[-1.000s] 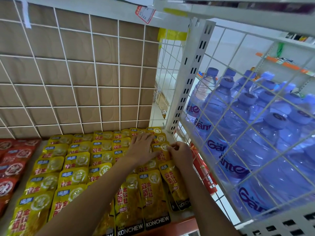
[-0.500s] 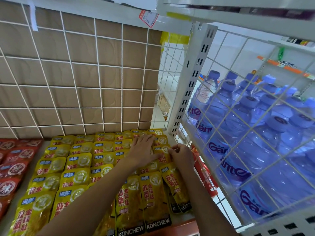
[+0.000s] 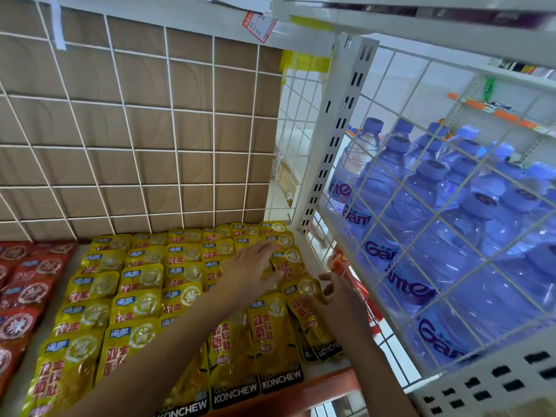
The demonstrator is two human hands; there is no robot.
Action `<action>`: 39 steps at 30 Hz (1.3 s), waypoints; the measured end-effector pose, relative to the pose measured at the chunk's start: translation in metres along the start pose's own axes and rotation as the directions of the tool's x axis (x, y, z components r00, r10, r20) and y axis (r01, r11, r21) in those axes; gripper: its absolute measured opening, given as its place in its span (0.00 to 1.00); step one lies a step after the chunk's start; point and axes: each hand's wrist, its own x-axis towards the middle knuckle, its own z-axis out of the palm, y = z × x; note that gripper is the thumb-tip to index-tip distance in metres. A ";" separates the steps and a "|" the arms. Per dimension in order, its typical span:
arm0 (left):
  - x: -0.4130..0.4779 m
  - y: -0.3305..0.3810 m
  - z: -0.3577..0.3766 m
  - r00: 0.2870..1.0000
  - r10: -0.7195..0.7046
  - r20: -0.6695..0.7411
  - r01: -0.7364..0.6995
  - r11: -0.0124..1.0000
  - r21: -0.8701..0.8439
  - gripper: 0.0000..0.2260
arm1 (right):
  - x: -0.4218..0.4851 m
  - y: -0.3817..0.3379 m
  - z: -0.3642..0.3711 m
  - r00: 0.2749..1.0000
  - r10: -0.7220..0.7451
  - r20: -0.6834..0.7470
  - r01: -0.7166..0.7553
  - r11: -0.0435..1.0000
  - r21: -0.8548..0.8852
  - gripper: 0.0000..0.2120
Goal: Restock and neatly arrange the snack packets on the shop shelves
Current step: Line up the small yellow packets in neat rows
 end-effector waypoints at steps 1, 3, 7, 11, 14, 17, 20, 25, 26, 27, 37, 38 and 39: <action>-0.007 0.002 0.000 1.000 0.009 0.007 -0.009 1.000 0.014 0.25 | -0.003 0.001 0.000 1.000 0.004 0.011 -0.004 1.000 -0.009 0.22; -0.021 0.007 0.001 0.999 0.023 0.032 -0.024 0.999 0.037 0.26 | -0.008 0.001 0.001 1.000 0.012 0.019 -0.012 1.000 -0.016 0.22; -0.042 0.010 0.009 0.996 0.055 0.077 -0.068 0.982 0.178 0.39 | -0.011 -0.002 0.005 0.999 0.049 0.008 -0.049 0.998 0.048 0.20; -0.051 0.012 0.018 0.994 0.071 0.086 -0.092 0.958 0.272 0.42 | -0.009 -0.002 0.001 0.994 0.084 0.063 -0.092 0.984 0.151 0.16; -0.054 0.017 0.016 0.995 0.086 0.046 -0.096 0.946 0.308 0.39 | -0.009 0.002 -0.005 0.995 0.086 0.055 -0.097 0.967 0.235 0.10; -0.057 0.015 0.022 0.994 0.062 0.084 -0.080 0.972 0.222 0.42 | -0.013 0.011 -0.009 0.992 0.128 0.009 -0.120 0.894 0.432 0.07; -0.056 0.018 0.018 0.996 0.065 0.067 -0.077 0.976 0.202 0.40 | -0.024 0.016 -0.014 0.984 0.174 -0.031 -0.127 0.817 0.563 0.04; -0.041 0.031 0.014 0.991 0.119 0.069 -0.129 0.976 0.173 0.26 | -0.039 0.018 -0.022 0.975 0.208 -0.084 -0.122 0.807 0.578 0.05; -0.035 0.033 0.014 0.991 0.109 0.074 -0.121 0.974 0.192 0.25 | -0.041 0.018 -0.022 0.972 0.218 -0.085 -0.129 0.802 0.584 0.06; -0.030 0.036 0.013 0.992 0.094 0.083 -0.110 0.970 0.218 0.24 | -0.042 0.020 -0.022 0.971 0.224 -0.083 -0.133 0.797 0.589 0.06; 0.007 0.038 0.021 0.999 -0.023 -0.036 0.027 0.992 0.120 0.11 | -0.048 0.025 -0.015 0.969 0.242 -0.045 -0.164 0.771 0.616 0.05; 0.008 0.038 0.020 0.998 -0.038 -0.046 0.041 0.997 0.064 0.09 | -0.048 0.025 -0.015 0.970 0.239 -0.042 -0.162 0.767 0.621 0.05; 0.009 0.038 0.019 0.997 -0.053 -0.055 0.053 0.999 0.007 0.08 | -0.048 0.024 -0.015 0.972 0.232 -0.043 -0.156 0.769 0.620 0.05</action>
